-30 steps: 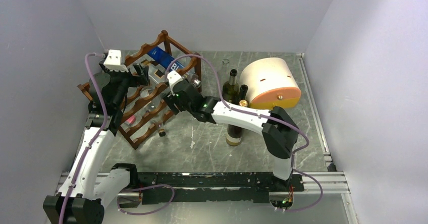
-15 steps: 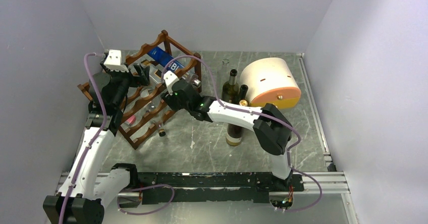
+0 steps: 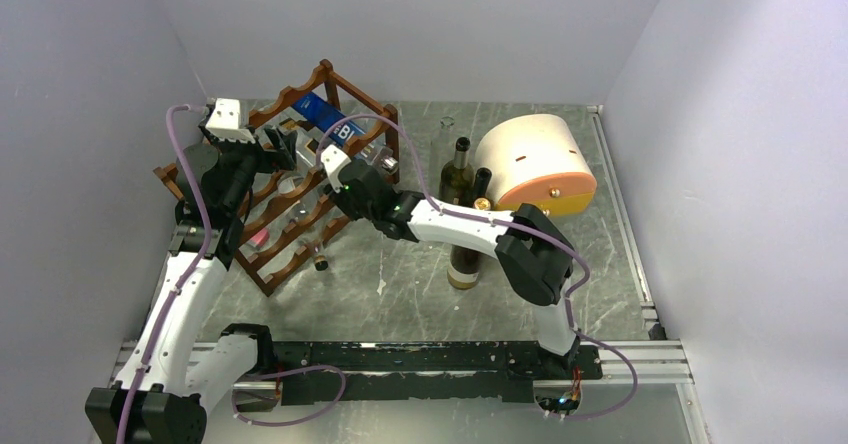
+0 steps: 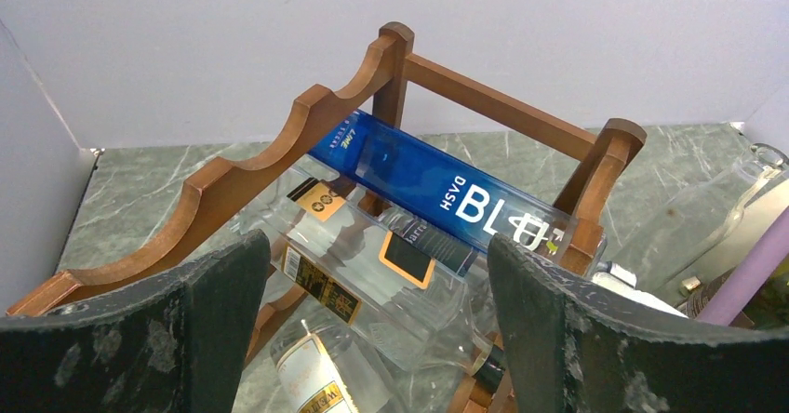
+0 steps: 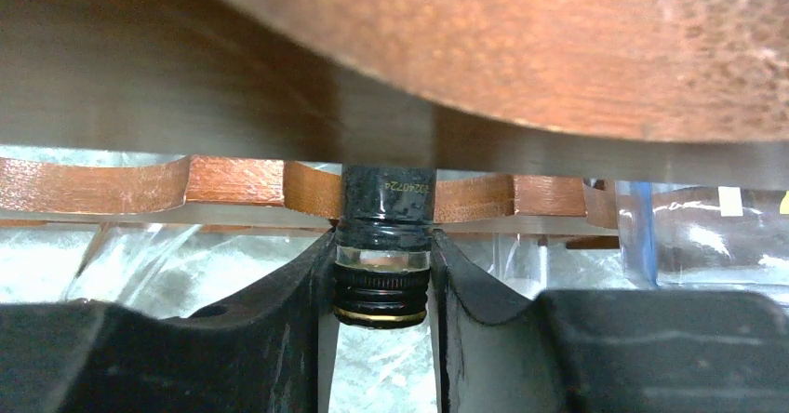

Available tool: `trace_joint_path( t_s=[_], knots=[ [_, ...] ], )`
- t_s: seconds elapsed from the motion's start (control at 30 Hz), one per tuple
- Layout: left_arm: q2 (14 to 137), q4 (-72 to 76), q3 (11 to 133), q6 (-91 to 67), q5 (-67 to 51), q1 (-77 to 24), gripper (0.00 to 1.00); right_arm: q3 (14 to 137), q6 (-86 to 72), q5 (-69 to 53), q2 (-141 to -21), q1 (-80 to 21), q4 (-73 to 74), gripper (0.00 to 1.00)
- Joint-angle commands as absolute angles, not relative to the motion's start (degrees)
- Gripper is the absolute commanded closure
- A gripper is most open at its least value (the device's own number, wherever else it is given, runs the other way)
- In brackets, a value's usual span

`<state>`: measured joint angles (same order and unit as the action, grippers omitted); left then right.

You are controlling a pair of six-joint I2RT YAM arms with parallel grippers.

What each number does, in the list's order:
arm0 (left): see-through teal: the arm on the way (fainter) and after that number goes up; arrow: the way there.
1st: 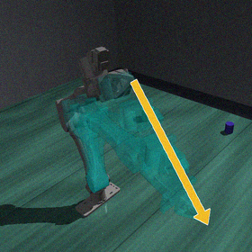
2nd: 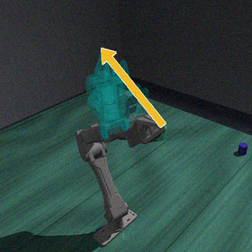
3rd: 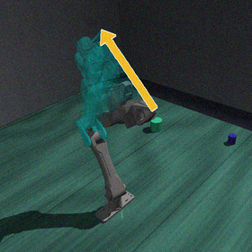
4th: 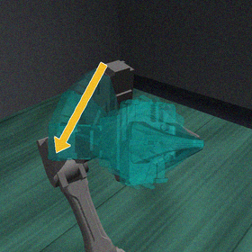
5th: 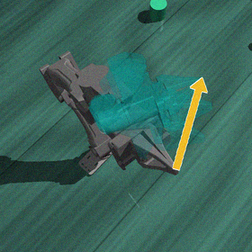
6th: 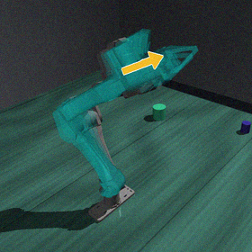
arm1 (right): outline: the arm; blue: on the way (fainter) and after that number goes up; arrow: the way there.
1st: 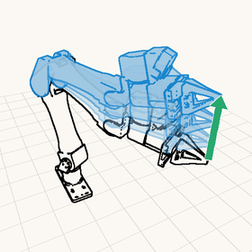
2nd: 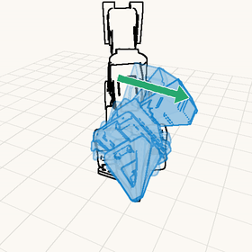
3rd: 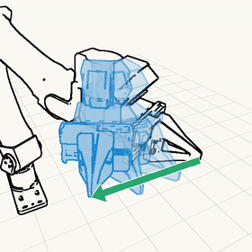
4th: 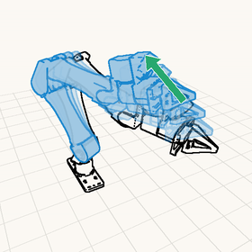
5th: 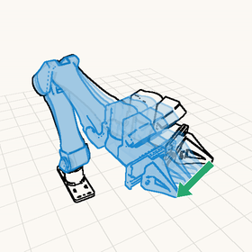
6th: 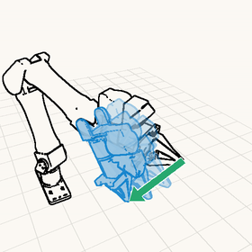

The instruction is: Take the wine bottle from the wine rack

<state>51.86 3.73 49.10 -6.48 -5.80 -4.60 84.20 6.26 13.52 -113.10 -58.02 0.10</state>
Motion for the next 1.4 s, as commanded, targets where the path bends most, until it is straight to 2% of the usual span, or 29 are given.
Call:
trace_joint_path(
  t_s=[0.0, 0.37, 0.8, 1.37],
  knots=[
    [52.0, 6.3, 49.6, -7.3, -7.4, -4.1, 0.10, 86.5, 5.5, 13.4, -113.8, -58.1, -2.4, 0.65],
    [52.1, 6.1, 49.6, -6.9, -6.8, -3.9, 0.10, 85.1, 3.2, 11.5, -109.9, -58.4, -1.9, 0.99],
    [53.1, 5.9, 49.8, -6.8, -7.6, -3.9, 0.10, 76.6, 0.9, 10.1, -103.1, -58.4, -7.1, 1.00],
    [53.3, 5.7, 49.7, -6.2, -6.5, -3.8, 0.10, 70.6, -1.8, 12.2, -96.6, -58.7, -5.2, 1.00]
  ],
)
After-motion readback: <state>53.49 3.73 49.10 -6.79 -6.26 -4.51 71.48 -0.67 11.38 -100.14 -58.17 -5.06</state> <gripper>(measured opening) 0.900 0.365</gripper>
